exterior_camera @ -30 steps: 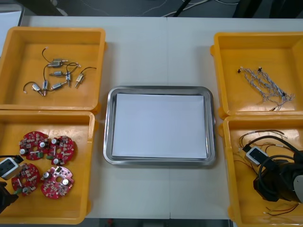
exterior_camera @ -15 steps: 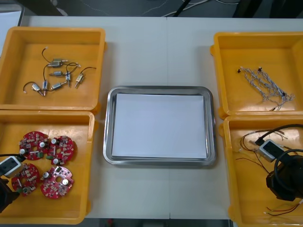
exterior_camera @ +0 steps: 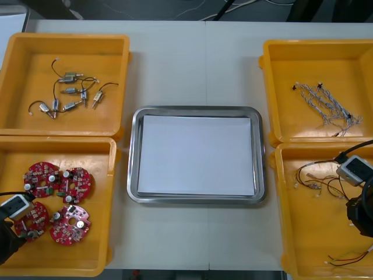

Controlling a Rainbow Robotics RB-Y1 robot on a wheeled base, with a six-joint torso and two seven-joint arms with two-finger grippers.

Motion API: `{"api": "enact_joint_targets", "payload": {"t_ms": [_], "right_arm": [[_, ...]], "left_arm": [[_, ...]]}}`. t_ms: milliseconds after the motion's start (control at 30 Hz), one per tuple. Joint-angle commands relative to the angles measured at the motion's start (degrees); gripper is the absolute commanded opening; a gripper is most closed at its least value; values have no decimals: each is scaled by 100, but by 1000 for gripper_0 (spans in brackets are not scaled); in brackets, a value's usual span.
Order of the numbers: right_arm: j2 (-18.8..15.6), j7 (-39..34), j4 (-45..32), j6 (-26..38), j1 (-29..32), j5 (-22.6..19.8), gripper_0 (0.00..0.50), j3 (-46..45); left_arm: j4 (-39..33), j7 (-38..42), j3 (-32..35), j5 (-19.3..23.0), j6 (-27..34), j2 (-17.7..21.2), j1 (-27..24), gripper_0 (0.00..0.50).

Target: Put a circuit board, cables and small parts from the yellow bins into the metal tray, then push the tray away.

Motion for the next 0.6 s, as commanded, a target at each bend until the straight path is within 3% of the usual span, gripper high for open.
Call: {"api": "enact_joint_targets", "payload": {"t_ms": [33,400,467,500,533,600], "right_arm": [[59,40,-347,203,-231,-154,0,-408],[59,-250,-628,959,-653,-436,0,-1050],[59,-285,-664,1082,-732,-471,0,-1146],[59,-329,-699,1187,-802,-497,0,-1217],[68,-347,-708,1223,-829,-497,0,-1243],[68,-470,-743,1254,-952,-541,0,-1357]], "left_arm": [[49,-210,-188,-107,-89,212,-171,500],[84,-96,-303,-256,-98,168,-241,498],[93,-79,-312,-256,-98,168,-259,423],[93,-61,-303,-274,-98,168,-259,328],[93,-61,-303,-274,-98,168,-259,296],[93,-52,-312,-274,-98,168,-259,148]]}}
